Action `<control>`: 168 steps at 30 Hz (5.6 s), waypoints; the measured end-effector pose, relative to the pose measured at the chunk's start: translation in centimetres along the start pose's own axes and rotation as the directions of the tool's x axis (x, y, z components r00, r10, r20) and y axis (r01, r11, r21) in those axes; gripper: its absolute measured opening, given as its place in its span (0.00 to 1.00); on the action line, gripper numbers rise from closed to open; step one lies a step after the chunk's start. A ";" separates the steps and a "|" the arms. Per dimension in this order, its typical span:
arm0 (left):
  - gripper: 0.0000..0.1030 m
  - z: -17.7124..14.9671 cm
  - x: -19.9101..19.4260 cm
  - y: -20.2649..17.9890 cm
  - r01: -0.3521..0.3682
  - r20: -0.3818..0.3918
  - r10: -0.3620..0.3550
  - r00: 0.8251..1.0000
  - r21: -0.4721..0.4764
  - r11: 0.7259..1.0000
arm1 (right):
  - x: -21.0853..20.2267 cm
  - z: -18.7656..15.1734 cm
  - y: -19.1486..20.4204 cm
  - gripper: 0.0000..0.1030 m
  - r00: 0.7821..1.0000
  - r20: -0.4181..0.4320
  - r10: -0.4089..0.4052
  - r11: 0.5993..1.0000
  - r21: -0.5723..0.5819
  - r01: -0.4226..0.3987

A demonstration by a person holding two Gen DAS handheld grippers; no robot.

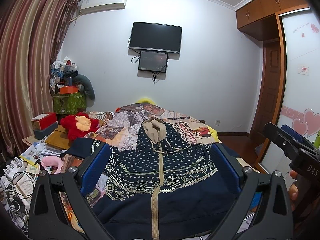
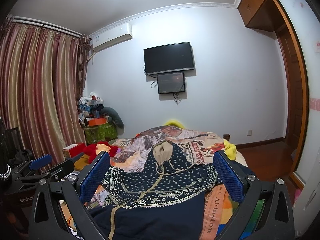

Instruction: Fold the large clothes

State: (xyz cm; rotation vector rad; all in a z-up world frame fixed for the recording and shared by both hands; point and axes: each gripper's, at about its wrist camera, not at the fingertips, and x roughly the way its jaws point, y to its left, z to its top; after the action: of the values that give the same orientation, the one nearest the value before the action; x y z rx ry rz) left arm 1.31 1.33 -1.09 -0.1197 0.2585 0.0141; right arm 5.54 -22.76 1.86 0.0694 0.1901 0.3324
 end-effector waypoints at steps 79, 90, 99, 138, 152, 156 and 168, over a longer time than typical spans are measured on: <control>0.98 -1.1 31.5 27.0 -0.440 -0.627 0.246 0.739 -0.172 0.881 | 32.6 -0.9 -0.4 1.00 0.887 -0.452 0.094 0.980 -0.117 -0.163; 0.98 -7.5 35.6 34.5 -0.491 -0.756 0.163 0.634 -0.231 0.840 | 46.5 -8.8 6.0 1.00 0.651 -0.743 0.154 0.940 -0.092 -0.327; 0.98 -9.5 37.1 36.2 -0.464 -0.773 0.089 0.628 -0.280 0.840 | 54.6 -19.7 11.8 1.00 0.330 -0.935 0.132 0.920 -0.008 -0.391; 0.00 4.3 38.0 14.7 0.035 -0.454 -0.056 0.889 -0.054 0.998 | 45.7 -19.1 4.7 1.00 0.328 -0.929 0.174 0.956 0.080 -0.281; 0.31 -4.4 39.4 16.4 -0.131 -0.677 -0.036 0.735 -0.194 0.972 | 42.4 -11.0 -3.0 1.00 0.448 -0.881 0.155 0.962 0.030 -0.273; 0.58 -3.3 37.2 23.6 -0.298 -0.632 0.057 0.773 -0.283 0.912 | 42.5 -11.4 -3.3 1.00 0.453 -0.880 0.144 0.963 0.018 -0.271; 0.60 -9.5 39.2 39.2 -0.450 -0.634 -0.106 0.766 -0.647 0.616 | 49.0 -14.2 4.0 1.00 0.372 -0.915 0.155 0.949 0.034 -0.312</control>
State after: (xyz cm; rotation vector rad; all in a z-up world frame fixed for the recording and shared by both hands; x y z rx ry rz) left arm 35.68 39.02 -24.76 -1.0032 0.9442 0.3113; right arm 46.90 -2.28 -20.20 -0.2609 1.3017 0.6599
